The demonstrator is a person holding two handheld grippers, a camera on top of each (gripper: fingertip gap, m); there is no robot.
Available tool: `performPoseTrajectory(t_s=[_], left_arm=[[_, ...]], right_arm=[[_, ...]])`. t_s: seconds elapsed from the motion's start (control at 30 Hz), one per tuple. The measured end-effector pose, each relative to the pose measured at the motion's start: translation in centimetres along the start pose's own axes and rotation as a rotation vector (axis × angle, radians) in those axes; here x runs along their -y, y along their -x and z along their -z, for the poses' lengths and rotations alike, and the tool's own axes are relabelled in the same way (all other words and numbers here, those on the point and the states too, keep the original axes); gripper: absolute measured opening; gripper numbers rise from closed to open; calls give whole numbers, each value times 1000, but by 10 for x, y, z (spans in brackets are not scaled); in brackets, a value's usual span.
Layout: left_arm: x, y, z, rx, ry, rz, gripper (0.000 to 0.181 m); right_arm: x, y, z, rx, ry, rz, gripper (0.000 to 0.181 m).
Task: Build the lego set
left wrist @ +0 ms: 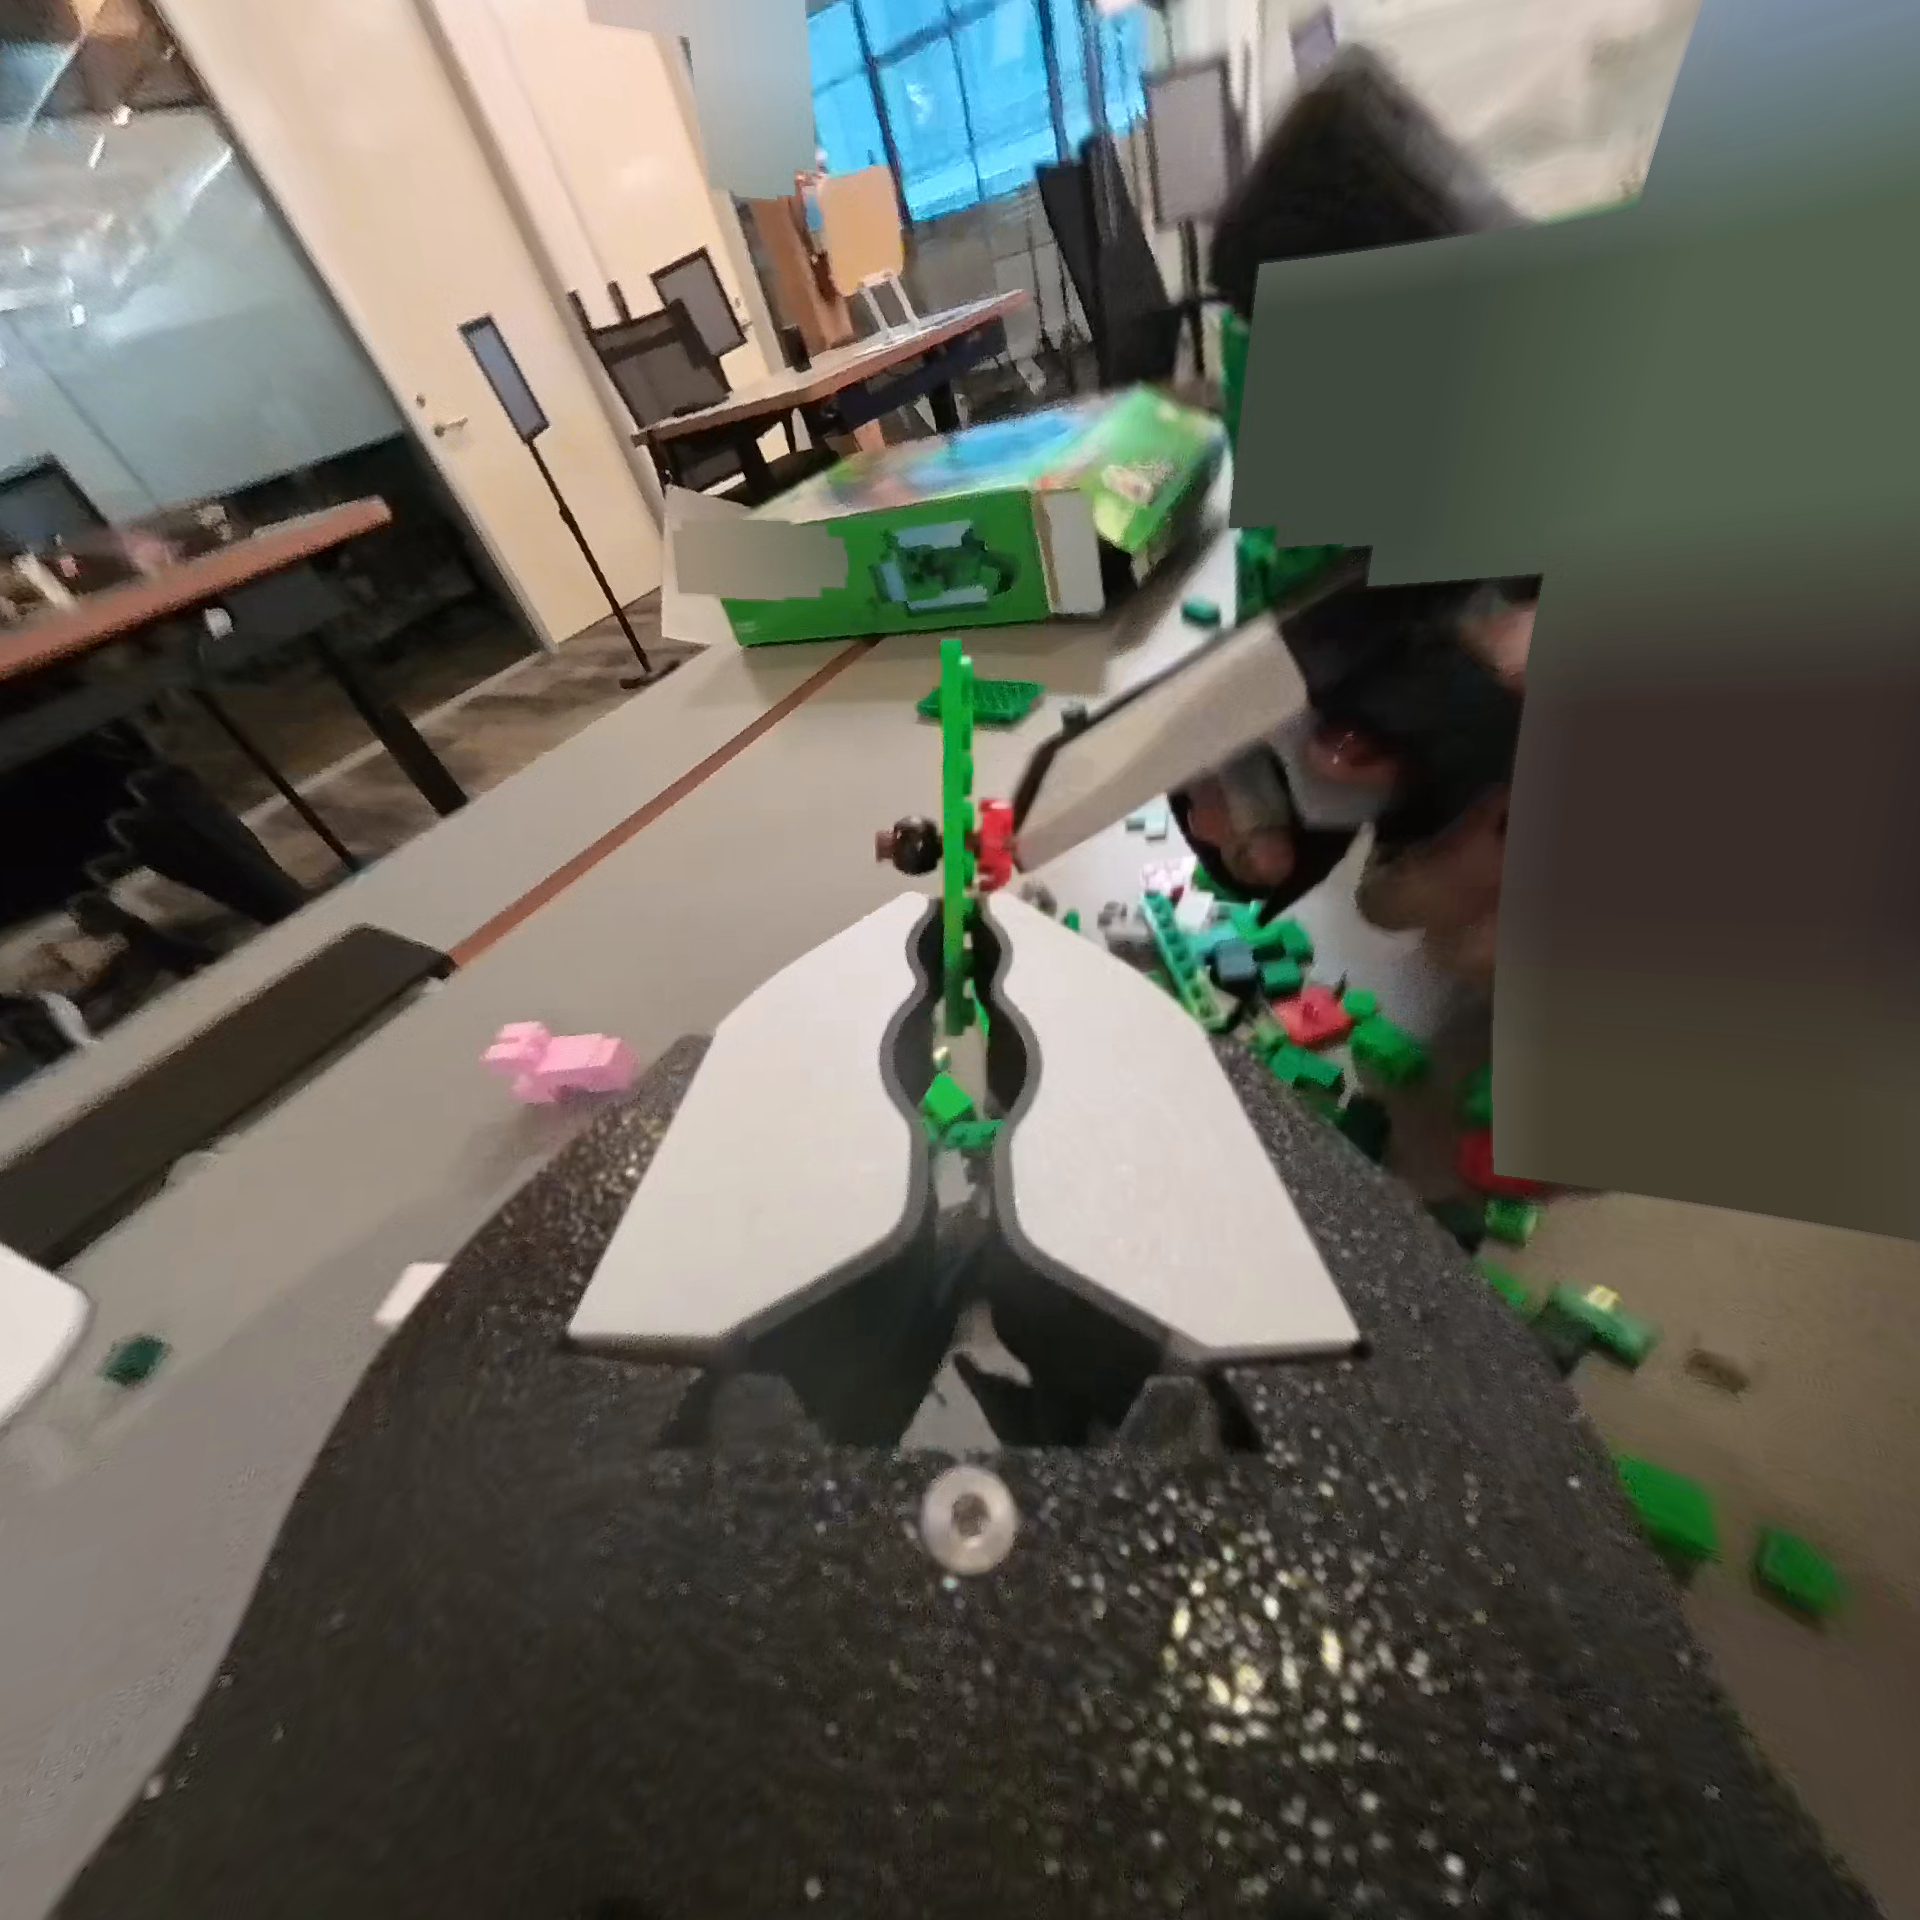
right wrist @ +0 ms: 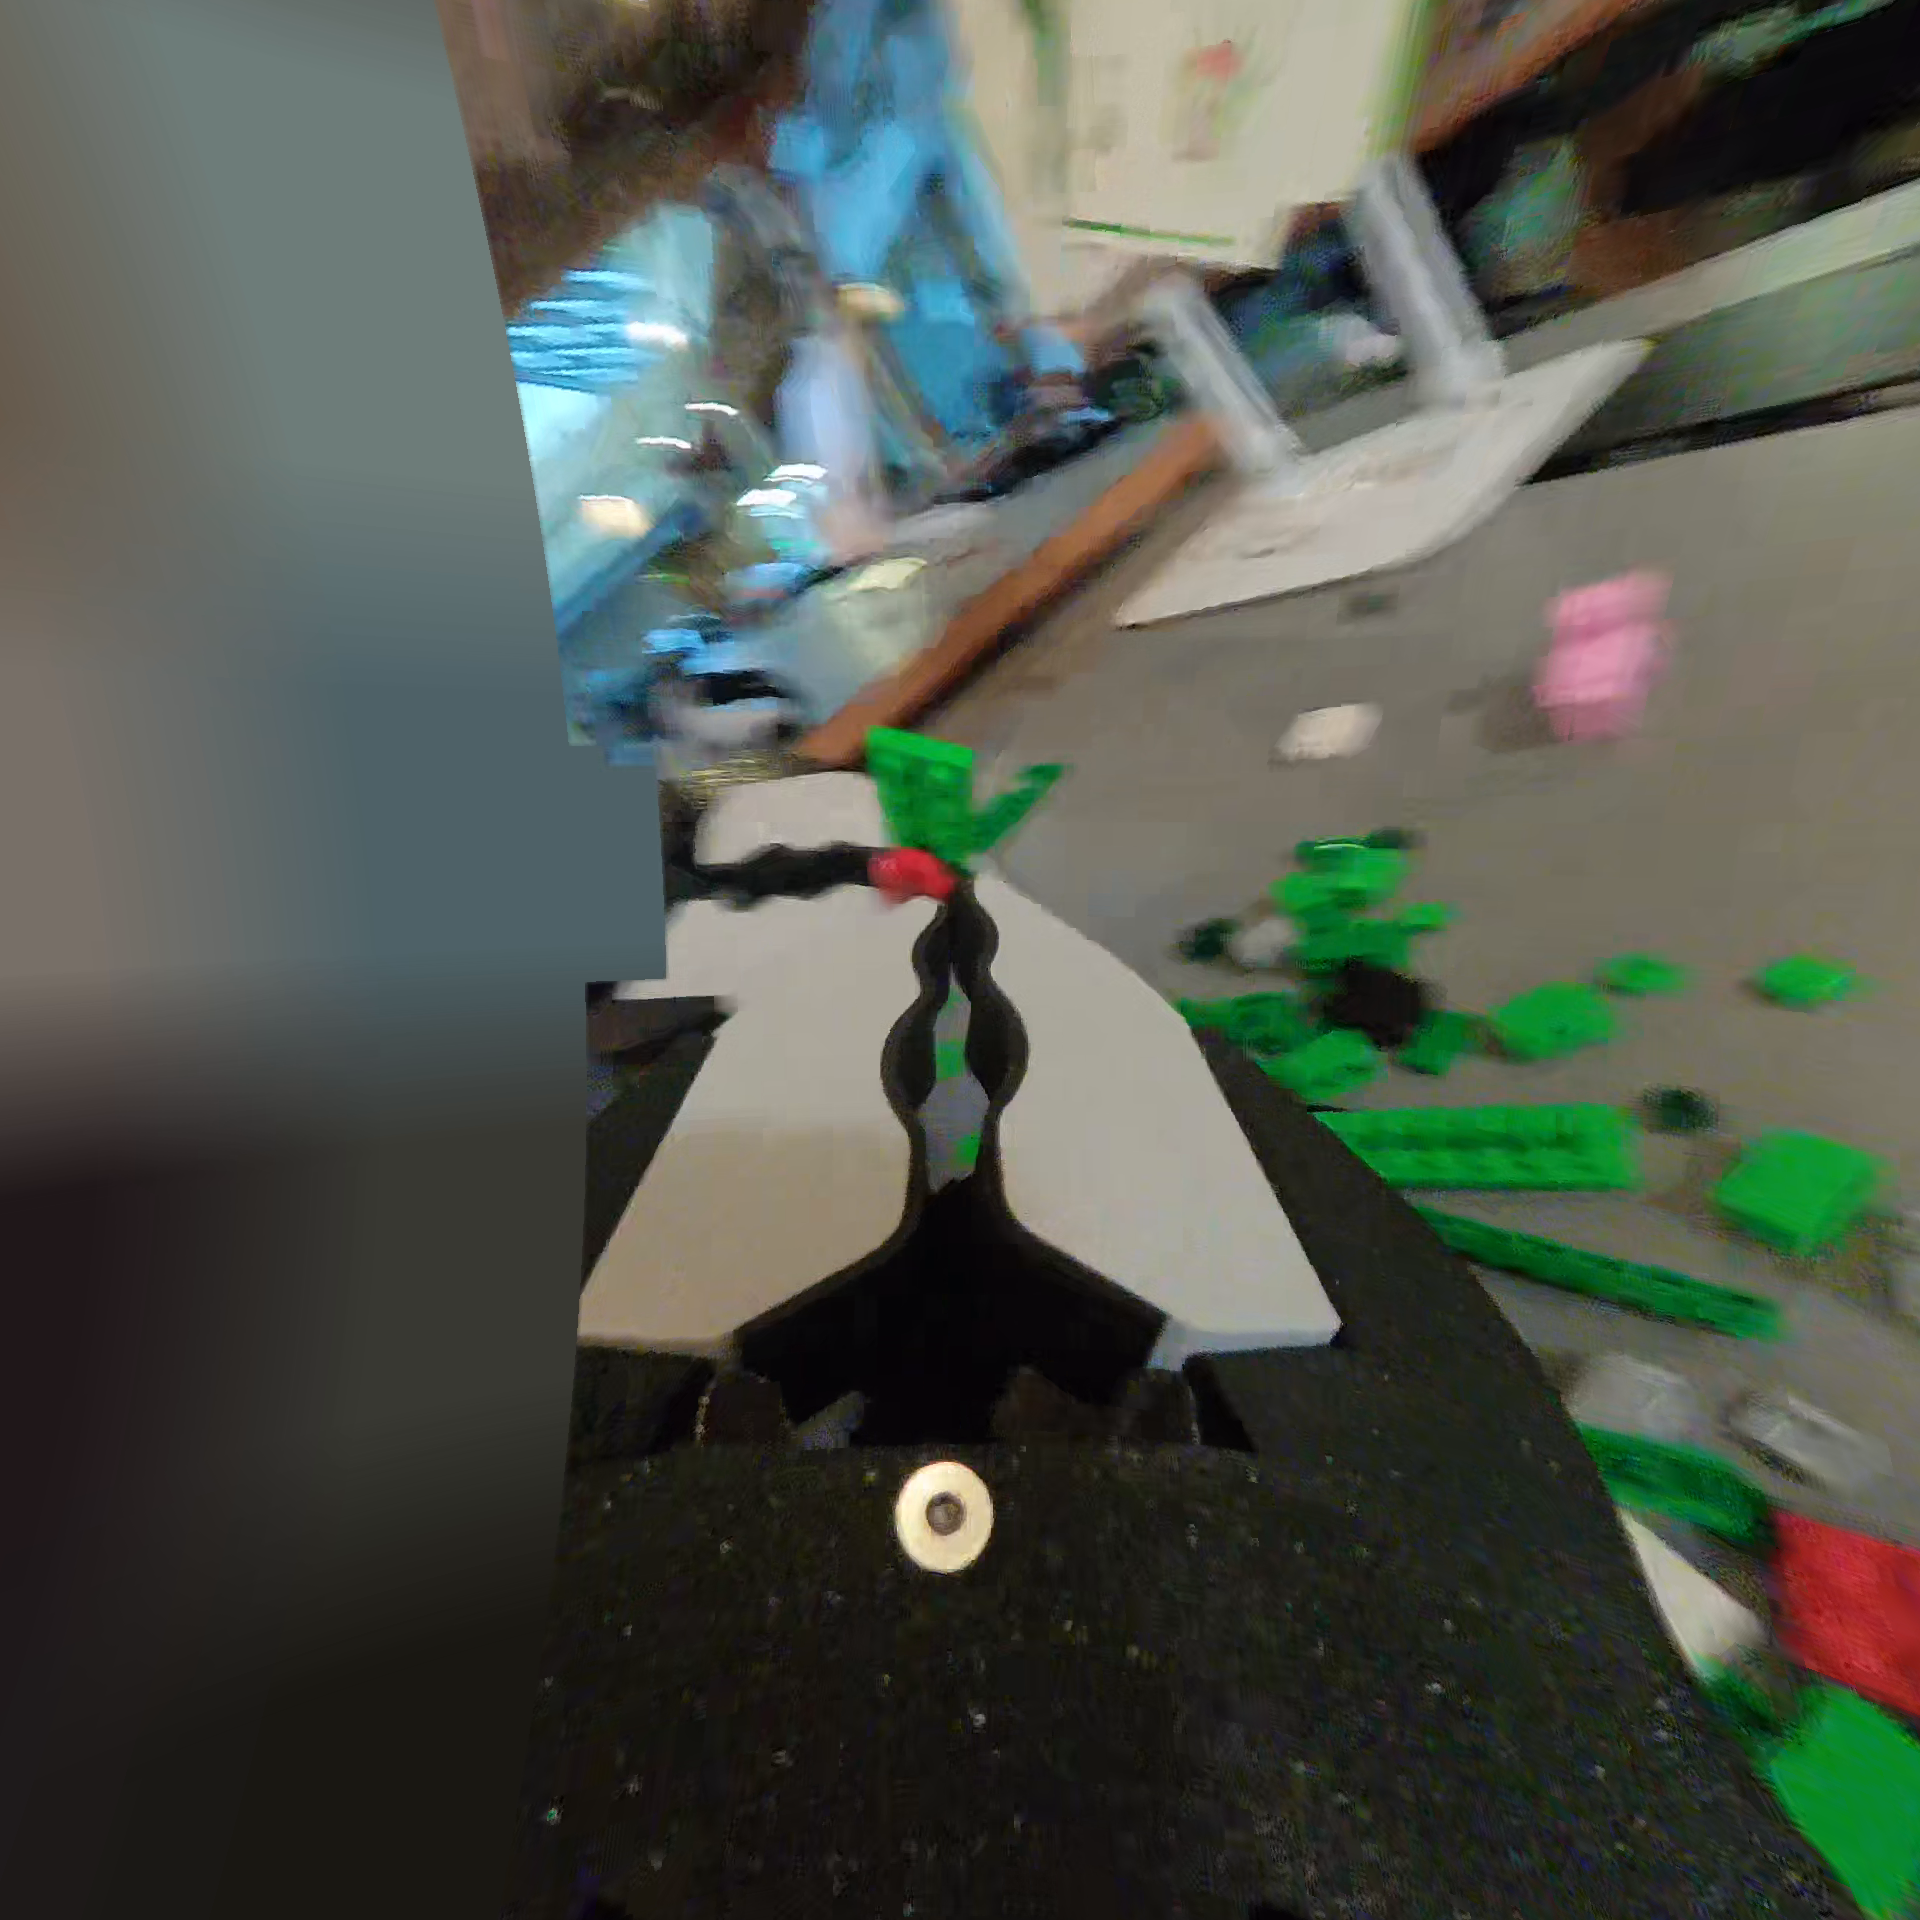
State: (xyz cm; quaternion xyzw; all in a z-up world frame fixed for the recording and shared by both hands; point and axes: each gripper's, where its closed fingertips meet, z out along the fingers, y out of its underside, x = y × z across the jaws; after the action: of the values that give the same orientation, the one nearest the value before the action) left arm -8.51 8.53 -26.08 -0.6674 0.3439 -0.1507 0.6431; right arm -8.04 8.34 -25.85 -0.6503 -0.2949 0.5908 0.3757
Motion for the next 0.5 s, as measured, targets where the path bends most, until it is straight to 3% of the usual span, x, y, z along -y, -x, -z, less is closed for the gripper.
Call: performPoseTrajectory(t_s=[0.07, 0.2, 0.33, 0.37, 0.5], left_arm=[[2, 12, 4, -11, -27, 195, 4], [-13, 18, 1, -32, 4, 302, 4], [-8, 11, -1, 24, 17, 126, 4], [-7, 8, -2, 36, 21, 88, 4], [-4, 5, -2, 61, 22, 7, 4]], right_arm=[[6, -13, 7, -173, -15, 215, 1], [11, -4, 7, -211, -3, 400, 1], [6, 0, 3, -120, -7, 242, 1], [5, 1, 2, -97, -11, 180, 22], [1, -2, -2, -100, -18, 77, 23]])
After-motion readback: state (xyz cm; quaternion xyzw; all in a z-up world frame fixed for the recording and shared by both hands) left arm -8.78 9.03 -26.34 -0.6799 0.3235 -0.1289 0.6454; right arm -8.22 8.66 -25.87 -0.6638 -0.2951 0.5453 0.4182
